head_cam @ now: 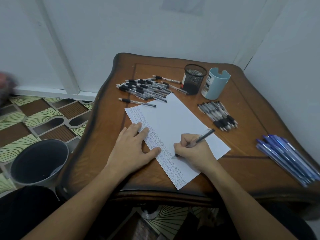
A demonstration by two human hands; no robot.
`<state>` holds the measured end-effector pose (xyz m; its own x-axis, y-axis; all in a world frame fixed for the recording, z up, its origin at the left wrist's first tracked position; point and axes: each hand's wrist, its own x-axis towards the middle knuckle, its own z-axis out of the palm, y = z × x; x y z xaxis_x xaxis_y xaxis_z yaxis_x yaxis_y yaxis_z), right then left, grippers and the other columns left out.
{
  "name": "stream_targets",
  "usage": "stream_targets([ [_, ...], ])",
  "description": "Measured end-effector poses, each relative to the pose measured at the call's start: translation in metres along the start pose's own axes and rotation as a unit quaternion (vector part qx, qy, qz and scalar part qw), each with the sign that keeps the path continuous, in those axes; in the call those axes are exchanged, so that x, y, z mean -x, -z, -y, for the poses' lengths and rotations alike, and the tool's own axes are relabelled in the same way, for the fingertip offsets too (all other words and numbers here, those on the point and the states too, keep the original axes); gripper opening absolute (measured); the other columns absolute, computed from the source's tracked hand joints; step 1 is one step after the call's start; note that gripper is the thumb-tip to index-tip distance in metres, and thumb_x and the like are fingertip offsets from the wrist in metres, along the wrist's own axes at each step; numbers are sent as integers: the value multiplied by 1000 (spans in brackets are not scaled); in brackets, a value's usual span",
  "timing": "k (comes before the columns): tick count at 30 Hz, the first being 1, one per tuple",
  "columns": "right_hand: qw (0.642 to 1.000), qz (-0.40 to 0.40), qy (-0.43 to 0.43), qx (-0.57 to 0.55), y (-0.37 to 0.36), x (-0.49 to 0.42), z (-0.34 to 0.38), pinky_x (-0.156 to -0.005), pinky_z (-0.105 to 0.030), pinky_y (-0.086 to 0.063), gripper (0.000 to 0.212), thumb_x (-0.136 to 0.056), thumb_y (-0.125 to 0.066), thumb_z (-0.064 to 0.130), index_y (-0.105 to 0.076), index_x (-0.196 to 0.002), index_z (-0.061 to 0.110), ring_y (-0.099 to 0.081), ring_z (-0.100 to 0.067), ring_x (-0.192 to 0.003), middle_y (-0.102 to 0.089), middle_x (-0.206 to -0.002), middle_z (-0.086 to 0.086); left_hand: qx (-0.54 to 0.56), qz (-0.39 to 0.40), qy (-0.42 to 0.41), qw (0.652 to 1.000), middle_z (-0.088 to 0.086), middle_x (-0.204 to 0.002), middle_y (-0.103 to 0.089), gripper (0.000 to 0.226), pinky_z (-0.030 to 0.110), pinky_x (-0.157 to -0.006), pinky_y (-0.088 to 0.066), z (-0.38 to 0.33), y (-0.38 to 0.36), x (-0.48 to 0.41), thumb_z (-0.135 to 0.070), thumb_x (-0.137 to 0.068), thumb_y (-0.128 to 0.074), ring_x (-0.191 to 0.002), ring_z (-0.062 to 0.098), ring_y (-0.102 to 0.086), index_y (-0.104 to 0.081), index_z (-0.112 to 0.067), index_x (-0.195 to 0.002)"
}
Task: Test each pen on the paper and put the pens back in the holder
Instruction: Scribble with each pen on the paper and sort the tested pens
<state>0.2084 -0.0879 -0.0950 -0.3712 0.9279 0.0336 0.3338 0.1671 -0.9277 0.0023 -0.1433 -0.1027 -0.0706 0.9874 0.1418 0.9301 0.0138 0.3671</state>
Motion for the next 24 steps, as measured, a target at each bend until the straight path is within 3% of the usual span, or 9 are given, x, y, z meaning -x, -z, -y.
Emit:
stream_targets([
  [7,1000,-8,10,14,0,0,1,-51,-23,-29,46,-81,-68,5,-36,-50,14,-35,-10,-53,-34,-53,1,-3,1,0,1000,2,-155,-29,96,35,-117,-4,0,0,0,-82,-70,-23,-144,16,-20,-41,-24,-144],
  [13,999,1,-17,-40,1,-1,0,-58,-32,-44,49,-78,-68,5,-34,-46,21,-42,-9,-53,-33,-53,4,-3,2,1,1000,1,-156,-29,96,35,-118,-4,0,0,1,-82,-69,-22,-145,15,-19,-41,-24,-144],
  [18,1000,-20,12,1,1,-1,2,-53,-25,-35,50,-81,-68,4,-33,-48,21,-40,-8,-52,-33,-52,5,-8,5,1,1000,-1,-157,-25,96,31,-115,1,0,0,0,-82,-69,-20,-145,14,-16,-38,-27,-145],
  [24,1000,-18,5,2,0,0,1,-54,-28,-38,50,-81,-67,3,-34,-48,21,-43,-10,-53,-34,-52,4,-10,5,2,1000,-1,-157,-26,95,31,-116,0,0,0,0,-82,-69,-21,-145,13,-16,-39,-27,-145],
])
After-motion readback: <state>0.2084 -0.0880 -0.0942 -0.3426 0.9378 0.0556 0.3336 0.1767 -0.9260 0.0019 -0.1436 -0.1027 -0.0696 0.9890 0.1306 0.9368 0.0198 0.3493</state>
